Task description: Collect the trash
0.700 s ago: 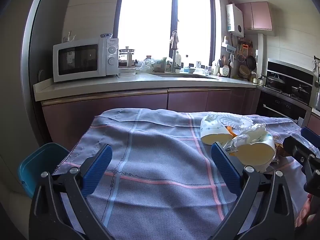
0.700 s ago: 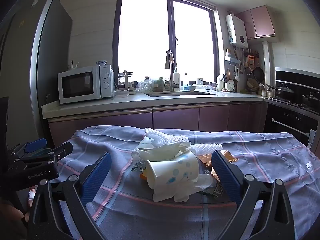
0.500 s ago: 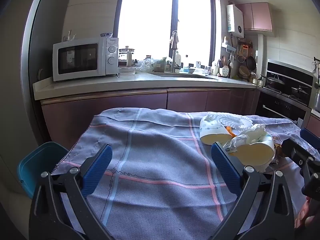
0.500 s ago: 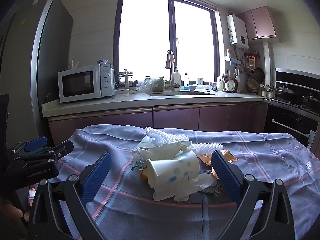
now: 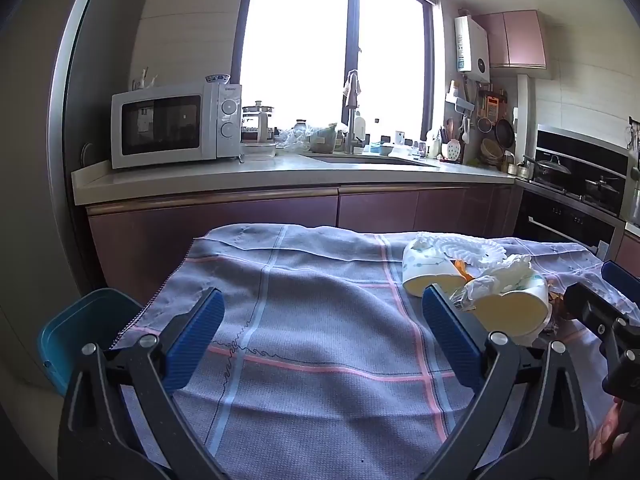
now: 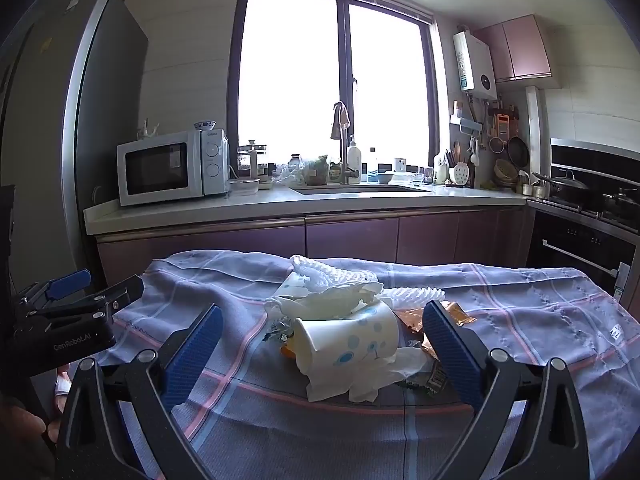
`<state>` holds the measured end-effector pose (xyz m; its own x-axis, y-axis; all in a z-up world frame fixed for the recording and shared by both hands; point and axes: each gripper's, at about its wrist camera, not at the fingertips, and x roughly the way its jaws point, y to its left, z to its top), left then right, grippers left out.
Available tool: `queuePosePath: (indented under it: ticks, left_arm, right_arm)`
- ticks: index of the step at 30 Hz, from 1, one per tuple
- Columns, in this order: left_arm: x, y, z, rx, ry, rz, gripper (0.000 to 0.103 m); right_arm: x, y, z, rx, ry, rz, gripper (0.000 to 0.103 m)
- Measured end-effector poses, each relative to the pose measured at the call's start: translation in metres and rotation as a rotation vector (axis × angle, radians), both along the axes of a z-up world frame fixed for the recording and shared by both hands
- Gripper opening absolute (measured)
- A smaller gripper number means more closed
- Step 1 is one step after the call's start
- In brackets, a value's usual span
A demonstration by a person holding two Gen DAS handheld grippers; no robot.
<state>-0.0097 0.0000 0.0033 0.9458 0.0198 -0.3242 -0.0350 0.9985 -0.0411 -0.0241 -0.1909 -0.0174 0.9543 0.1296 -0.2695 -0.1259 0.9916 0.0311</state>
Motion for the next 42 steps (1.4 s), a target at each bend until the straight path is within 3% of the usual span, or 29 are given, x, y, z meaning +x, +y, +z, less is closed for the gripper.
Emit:
queuePosePath:
  ticks: [42]
  left_arm:
    - [-0.012,0.0,0.008,0.018,-0.032,0.007,0.097]
  right_arm:
    - [0.001,-0.007,0.001,0.026,0.001,-0.006,0.096]
